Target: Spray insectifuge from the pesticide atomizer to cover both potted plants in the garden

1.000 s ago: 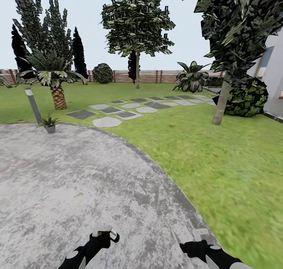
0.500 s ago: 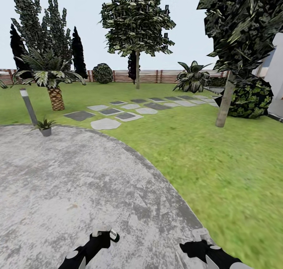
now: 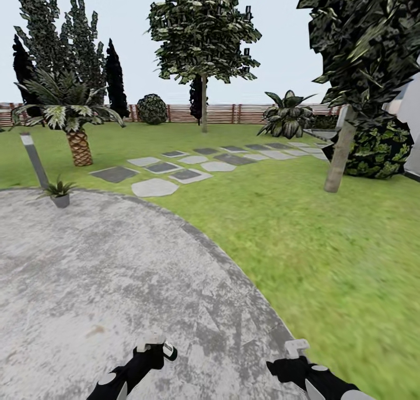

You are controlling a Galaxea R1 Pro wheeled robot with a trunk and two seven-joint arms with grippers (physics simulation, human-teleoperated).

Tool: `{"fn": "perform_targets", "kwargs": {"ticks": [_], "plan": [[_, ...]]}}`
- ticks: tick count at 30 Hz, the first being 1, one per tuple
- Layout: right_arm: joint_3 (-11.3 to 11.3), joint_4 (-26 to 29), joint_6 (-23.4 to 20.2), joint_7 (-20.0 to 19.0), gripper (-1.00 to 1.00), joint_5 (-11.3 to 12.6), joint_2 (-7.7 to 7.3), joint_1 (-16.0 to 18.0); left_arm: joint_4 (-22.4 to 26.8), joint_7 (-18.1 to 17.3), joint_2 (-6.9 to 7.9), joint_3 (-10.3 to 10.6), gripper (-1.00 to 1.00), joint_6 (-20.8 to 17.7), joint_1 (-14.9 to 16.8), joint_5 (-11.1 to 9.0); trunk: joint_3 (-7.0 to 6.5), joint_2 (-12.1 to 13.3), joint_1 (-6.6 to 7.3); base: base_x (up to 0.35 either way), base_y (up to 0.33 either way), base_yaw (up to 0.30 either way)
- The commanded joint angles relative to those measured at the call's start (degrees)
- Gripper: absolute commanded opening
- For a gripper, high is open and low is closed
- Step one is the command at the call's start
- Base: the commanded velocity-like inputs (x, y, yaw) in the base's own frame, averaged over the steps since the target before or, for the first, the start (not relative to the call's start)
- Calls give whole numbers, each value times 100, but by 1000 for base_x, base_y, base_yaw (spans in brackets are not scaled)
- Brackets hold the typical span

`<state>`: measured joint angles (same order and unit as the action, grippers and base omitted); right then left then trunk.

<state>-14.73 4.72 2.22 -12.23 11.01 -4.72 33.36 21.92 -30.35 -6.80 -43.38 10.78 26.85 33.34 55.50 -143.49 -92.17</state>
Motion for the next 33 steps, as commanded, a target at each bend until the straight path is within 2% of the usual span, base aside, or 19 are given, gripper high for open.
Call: {"fn": "perform_targets", "kwargs": {"ticks": [1, 20, 33], "plan": [[-48, -6, 21, -18, 100, 59, -3, 4, 6, -24, -5, -46, -100, 29, 5, 59, 6, -2, -2, 337, 0, 0], [5, -6, -2, -25, 100, 76, -12, 4, 14, -38, -5, -39, -100, 29, 4, 59, 6, -2, -2, 337, 0, 4], [-3, -6, -22, -25, 100, 72, -15, 4, 14, -41, -5, -39, -100, 29, 4, 59, 6, -2, -2, 337, 0, 224]]}}
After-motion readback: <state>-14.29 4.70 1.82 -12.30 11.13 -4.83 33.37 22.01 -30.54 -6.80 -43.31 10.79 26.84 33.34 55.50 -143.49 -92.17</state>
